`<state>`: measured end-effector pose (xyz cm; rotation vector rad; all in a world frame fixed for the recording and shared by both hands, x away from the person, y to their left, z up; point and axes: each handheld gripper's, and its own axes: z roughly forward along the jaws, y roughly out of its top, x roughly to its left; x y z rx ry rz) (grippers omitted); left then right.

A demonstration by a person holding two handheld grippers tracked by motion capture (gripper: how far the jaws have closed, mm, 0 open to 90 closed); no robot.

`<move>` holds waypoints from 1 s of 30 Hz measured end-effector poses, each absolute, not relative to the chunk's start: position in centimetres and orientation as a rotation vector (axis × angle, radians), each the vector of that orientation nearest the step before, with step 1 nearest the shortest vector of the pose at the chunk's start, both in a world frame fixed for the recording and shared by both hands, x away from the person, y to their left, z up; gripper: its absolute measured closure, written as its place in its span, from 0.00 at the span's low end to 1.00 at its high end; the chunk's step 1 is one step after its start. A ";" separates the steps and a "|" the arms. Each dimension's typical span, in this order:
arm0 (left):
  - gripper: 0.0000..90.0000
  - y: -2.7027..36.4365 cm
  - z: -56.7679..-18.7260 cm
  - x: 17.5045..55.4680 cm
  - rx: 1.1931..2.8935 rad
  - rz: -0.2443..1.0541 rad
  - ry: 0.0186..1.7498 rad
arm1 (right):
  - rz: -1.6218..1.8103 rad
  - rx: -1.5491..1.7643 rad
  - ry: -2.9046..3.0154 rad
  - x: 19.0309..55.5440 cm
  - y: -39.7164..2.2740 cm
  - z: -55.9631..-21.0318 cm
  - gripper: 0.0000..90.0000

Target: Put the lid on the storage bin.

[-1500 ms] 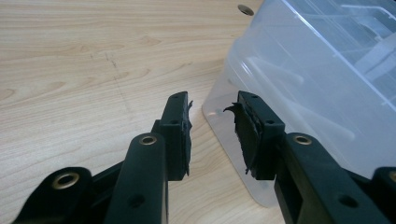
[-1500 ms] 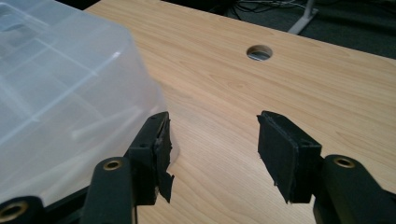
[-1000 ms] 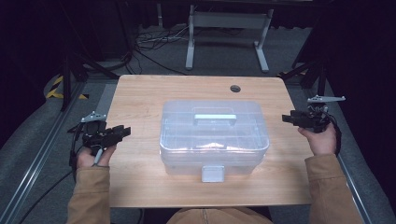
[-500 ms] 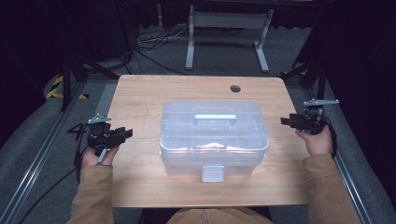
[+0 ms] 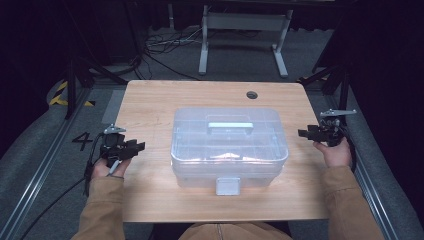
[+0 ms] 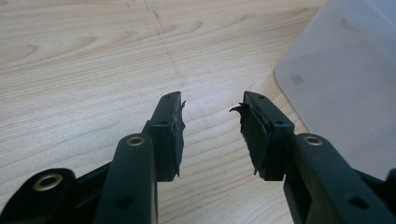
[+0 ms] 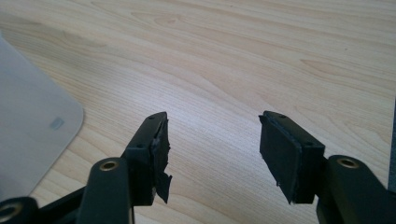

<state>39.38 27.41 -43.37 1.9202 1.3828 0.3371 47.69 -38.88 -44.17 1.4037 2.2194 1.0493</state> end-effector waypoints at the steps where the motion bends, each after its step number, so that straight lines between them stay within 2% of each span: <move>1: 0.65 27.4 -43.5 39.4 1.929 0.336 1.377 | 1.048 1.404 2.222 47.7 -38.8 -44.3 0.47; 30: 0.64 25.4 -45.9 40.6 2.139 0.227 1.384 | 0.883 1.361 2.325 48.3 -36.7 -46.8 0.46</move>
